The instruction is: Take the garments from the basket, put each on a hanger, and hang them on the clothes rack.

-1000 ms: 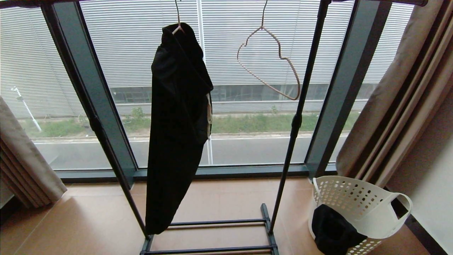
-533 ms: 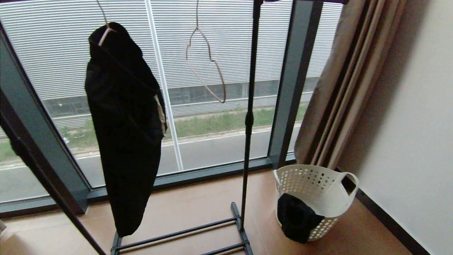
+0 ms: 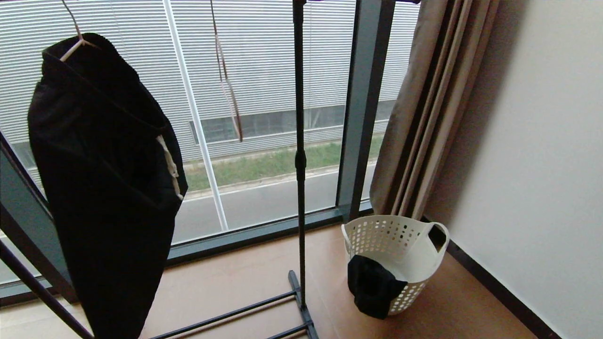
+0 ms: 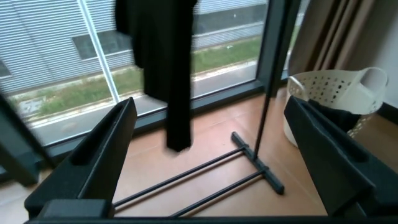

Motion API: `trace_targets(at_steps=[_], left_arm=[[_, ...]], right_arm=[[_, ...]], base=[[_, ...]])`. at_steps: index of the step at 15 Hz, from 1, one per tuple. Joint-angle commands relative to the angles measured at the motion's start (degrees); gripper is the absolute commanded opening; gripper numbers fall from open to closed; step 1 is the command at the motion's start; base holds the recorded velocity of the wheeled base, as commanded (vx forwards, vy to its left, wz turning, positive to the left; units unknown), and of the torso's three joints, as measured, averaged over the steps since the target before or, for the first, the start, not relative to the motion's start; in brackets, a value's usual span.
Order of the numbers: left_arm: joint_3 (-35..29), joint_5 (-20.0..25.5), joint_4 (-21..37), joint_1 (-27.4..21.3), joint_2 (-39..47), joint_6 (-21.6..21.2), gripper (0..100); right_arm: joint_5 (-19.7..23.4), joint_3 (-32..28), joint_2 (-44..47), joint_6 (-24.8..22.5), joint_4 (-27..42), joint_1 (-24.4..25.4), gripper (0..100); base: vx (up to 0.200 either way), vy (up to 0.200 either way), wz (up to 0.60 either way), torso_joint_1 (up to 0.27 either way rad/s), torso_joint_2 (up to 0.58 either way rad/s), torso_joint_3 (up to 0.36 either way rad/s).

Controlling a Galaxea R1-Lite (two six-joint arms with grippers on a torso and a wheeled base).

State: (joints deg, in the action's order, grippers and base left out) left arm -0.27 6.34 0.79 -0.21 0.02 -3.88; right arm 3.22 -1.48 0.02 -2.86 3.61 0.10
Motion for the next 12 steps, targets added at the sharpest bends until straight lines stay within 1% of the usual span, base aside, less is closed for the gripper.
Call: trace_targets(at_steps=[1, 5, 11, 12], left_arm=[[0.0, 0.1, 0.0, -0.1, 0.0, 0.0, 100], [0.0, 0.1, 0.0, -0.1, 0.0, 0.0, 100], [0.0, 0.1, 0.0, 0.0, 0.0, 0.0, 100], [0.0, 0.1, 0.0, -0.1, 0.0, 0.0, 100]], right_arm=[[0.1, 0.0, 0.0, 0.0, -0.1, 0.0, 100], [0.1, 0.1, 0.0, 0.0, -0.1, 0.0, 100], [0.0, 0.1, 0.0, 0.0, 0.0, 0.0, 100], [0.1, 0.0, 0.0, 0.0, 0.0, 0.0, 100]], base=[[0.000, -0.200, 0.00, 0.007, 0.00, 0.002], [0.000, -0.200, 0.00, 0.000, 0.00, 0.004], [0.200, -0.200, 0.00, 0.002, 0.00, 0.002], [0.000, -0.200, 0.00, 0.002, 0.00, -0.002]])
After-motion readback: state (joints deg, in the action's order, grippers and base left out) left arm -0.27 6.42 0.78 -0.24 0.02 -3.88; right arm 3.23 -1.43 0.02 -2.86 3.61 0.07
